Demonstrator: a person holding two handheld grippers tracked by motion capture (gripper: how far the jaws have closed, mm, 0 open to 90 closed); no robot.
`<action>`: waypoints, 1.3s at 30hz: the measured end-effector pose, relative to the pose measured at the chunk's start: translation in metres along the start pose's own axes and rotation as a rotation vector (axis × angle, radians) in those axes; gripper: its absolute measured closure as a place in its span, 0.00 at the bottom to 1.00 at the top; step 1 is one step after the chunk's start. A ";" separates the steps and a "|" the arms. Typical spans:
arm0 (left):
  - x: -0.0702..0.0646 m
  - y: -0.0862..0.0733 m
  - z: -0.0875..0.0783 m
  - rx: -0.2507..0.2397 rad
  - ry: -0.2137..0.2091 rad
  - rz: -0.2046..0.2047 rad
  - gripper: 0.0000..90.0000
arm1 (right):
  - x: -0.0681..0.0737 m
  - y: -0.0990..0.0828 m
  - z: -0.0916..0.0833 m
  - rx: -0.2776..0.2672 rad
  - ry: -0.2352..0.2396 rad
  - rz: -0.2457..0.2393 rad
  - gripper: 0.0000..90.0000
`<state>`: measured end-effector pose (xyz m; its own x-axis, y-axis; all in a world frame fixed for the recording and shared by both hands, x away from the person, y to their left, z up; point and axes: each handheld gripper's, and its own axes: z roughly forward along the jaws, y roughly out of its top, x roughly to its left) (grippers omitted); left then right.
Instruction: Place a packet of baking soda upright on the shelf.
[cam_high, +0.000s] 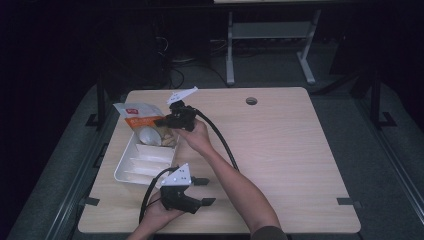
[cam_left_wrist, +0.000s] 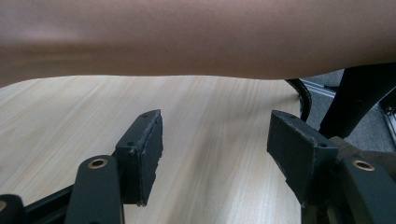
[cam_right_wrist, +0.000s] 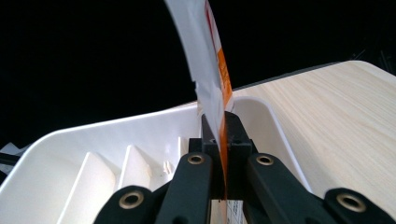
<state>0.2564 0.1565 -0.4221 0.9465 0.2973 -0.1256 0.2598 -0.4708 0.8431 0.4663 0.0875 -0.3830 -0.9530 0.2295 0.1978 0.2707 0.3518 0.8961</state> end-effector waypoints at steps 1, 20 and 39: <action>0.000 0.000 0.000 0.000 0.001 -0.001 0.39 | 0.000 0.000 0.000 0.003 -0.005 -0.005 0.99; 0.000 0.000 0.002 0.003 -0.001 -0.004 0.37 | -0.009 -0.032 -0.003 0.117 0.007 0.006 0.99; 0.000 0.000 0.002 0.002 -0.002 -0.009 0.36 | 0.001 -0.031 -0.013 0.199 -0.028 -0.015 0.99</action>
<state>0.2570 0.1549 -0.4234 0.9444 0.2999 -0.1348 0.2691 -0.4695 0.8410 0.4554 0.0651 -0.4051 -0.9538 0.2473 0.1708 0.2804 0.5272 0.8021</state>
